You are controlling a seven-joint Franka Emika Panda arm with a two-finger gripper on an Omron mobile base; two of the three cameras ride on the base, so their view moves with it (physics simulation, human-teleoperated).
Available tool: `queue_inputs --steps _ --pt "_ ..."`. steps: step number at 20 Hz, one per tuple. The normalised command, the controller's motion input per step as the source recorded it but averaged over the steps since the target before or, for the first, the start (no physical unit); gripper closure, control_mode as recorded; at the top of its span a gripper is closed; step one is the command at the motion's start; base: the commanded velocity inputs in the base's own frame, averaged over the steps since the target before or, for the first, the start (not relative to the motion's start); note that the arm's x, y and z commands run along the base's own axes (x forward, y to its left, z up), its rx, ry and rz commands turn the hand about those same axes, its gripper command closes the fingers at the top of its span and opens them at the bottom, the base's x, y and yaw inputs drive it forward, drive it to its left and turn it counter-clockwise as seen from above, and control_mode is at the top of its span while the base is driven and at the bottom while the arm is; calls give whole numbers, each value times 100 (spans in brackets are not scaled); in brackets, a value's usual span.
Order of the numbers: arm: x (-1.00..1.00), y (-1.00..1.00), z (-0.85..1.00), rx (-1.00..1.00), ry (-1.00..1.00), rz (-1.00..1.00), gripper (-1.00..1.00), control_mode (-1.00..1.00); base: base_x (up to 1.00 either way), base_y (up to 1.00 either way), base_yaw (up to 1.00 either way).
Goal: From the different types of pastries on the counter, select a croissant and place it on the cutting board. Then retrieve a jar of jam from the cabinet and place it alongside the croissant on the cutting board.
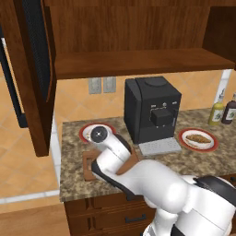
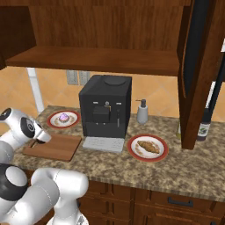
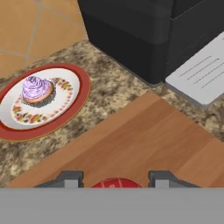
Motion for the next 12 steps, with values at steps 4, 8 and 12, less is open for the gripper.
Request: queue_inputs --steps 4,8,12 --pt "0 22 -2 3 -4 5 100 -100 0 0 0" --pt "5 14 -56 0 0 0 100 -100 0 0 0" --pt "1 0 -12 7 -9 1 100 -100 0 0 0"
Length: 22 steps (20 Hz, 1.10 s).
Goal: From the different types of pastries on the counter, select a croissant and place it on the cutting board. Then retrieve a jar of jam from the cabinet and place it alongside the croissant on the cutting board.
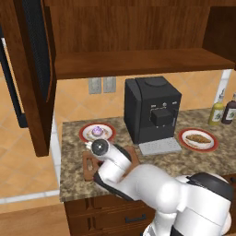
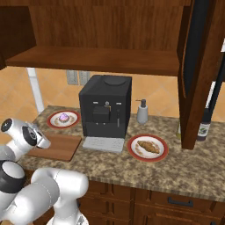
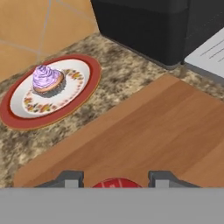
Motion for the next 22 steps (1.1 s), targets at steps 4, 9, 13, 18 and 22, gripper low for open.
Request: queue_inputs --steps 4,9,13,18,22 --pt "13 0 -2 -1 -37 0 100 -100 0 0 0" --pt "7 0 1 0 -22 1 100 -100 0 0 0" --pt "24 1 -41 -5 24 0 100 -100 0 0 0" --pt "0 0 -23 0 3 0 100 -100 0 0 0" --pt "0 1 -12 -2 0 0 100 -100 0 0 0"
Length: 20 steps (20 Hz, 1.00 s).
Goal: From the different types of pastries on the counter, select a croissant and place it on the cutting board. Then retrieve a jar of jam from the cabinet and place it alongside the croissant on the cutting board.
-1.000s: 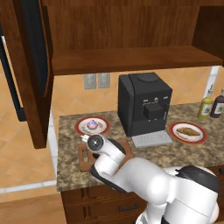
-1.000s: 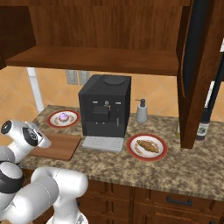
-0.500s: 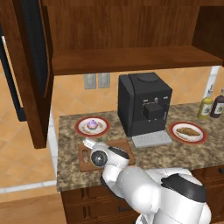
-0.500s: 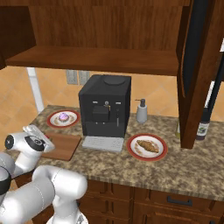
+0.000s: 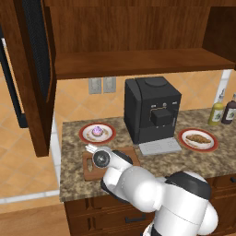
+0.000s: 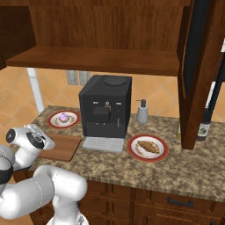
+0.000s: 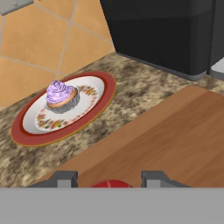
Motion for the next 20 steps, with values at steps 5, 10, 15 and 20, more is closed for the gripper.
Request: queue_inputs --steps 5,10,15,20 --pt "0 10 -33 -5 5 0 -100 -100 0 0 0" --pt "0 1 -25 -1 9 0 -100 -100 0 0 0" --pt "-9 0 -18 0 6 0 -100 -100 0 0 0" --pt "-9 0 -4 0 2 0 -100 -100 0 0 0"
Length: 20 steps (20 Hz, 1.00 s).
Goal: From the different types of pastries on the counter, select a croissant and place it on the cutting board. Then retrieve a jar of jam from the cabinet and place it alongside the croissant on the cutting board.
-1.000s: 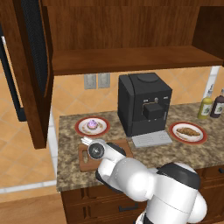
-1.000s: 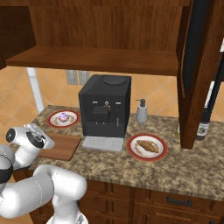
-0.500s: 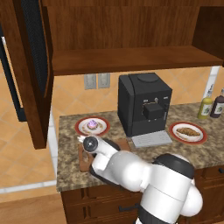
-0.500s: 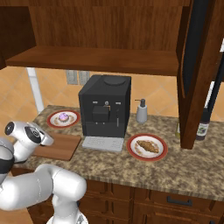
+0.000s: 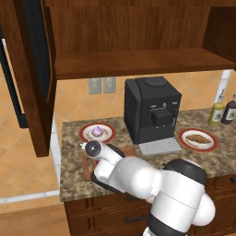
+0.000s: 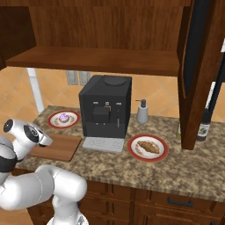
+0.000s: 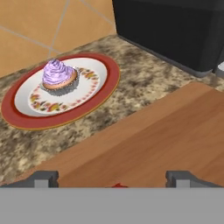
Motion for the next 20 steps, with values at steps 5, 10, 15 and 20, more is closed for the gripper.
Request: queue_inputs --steps 5,10,15,20 --pt "0 -7 18 6 0 0 -100 -100 0 0 0" --pt "0 -17 94 13 0 0 -100 -100 0 0 0" --pt "7 -10 56 9 8 0 -100 -100 0 0 0" --pt "47 -60 30 0 31 13 -100 -100 0 0 0"
